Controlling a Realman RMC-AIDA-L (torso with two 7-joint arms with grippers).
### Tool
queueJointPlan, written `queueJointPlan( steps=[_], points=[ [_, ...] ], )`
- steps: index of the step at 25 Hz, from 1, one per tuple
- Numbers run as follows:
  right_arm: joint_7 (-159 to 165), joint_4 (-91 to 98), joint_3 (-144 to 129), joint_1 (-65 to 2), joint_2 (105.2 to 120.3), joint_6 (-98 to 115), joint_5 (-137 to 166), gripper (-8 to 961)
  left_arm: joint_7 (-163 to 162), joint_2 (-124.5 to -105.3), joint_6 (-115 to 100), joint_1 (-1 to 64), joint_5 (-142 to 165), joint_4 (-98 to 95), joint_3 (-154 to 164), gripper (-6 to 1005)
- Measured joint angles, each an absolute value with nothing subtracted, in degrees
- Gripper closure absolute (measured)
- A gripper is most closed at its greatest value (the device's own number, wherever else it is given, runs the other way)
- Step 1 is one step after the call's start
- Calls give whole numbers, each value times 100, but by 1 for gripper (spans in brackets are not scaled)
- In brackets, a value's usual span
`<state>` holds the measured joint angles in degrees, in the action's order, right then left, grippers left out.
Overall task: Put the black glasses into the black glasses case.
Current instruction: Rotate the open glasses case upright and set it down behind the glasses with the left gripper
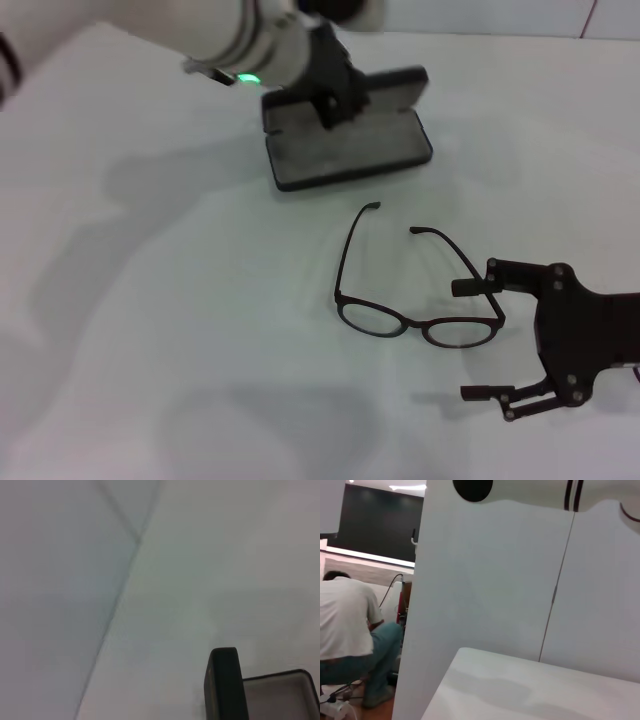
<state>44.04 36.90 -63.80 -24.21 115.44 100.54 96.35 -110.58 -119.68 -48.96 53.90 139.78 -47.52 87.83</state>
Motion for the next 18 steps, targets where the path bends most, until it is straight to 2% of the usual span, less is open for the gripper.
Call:
queueJointPlan(
  steps=[16,18],
  points=[
    [4399,3698,-6327,-2320,11549,10047,9588,77,-11030,-11997,-5474,5509,13538,-4900,9465,794],
    [4417,3691,-6328,-2314,11549,10037,9587,77,-11085,-11998,-5618,5506,13513,-4931,9465,769]
  ],
)
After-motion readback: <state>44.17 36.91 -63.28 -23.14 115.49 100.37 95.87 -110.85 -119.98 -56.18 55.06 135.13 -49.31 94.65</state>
